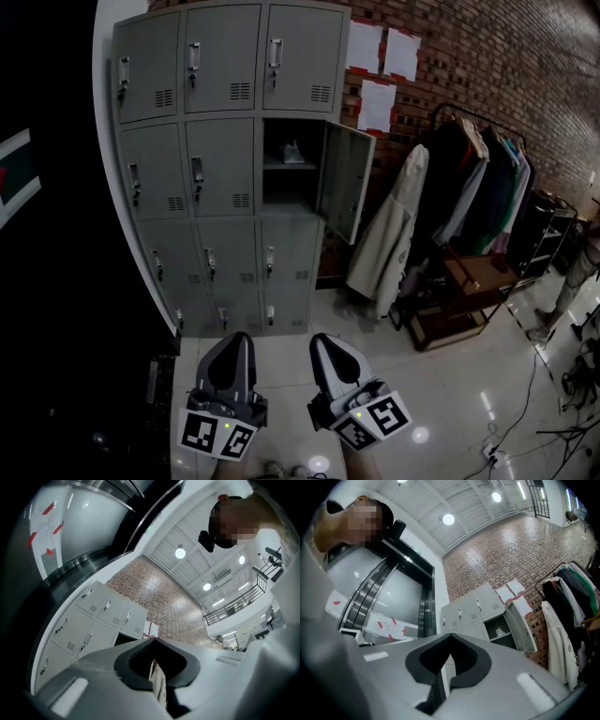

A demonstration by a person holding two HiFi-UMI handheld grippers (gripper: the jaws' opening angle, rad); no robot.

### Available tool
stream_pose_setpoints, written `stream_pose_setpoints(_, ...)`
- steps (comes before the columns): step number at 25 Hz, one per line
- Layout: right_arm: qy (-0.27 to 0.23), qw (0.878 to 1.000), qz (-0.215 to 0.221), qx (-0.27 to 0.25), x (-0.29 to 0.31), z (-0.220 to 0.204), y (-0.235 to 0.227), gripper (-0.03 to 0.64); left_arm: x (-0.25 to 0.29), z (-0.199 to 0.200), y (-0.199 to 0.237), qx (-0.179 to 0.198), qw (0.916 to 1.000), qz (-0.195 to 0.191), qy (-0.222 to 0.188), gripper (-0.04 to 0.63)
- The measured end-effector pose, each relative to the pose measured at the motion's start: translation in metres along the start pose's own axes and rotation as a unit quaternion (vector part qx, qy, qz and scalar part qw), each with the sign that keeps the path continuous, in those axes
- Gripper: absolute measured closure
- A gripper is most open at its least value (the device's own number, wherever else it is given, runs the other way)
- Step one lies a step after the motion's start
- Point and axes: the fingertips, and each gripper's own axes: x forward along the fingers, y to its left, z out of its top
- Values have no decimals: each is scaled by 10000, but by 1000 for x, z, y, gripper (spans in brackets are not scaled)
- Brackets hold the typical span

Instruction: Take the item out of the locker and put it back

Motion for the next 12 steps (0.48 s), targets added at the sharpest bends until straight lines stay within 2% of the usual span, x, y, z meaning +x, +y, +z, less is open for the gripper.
stream_pose_setpoints(12, -17, 10000, 62, 76, -4, 2, 8, 615, -11, -3, 8, -7, 9998, 136, 159, 592)
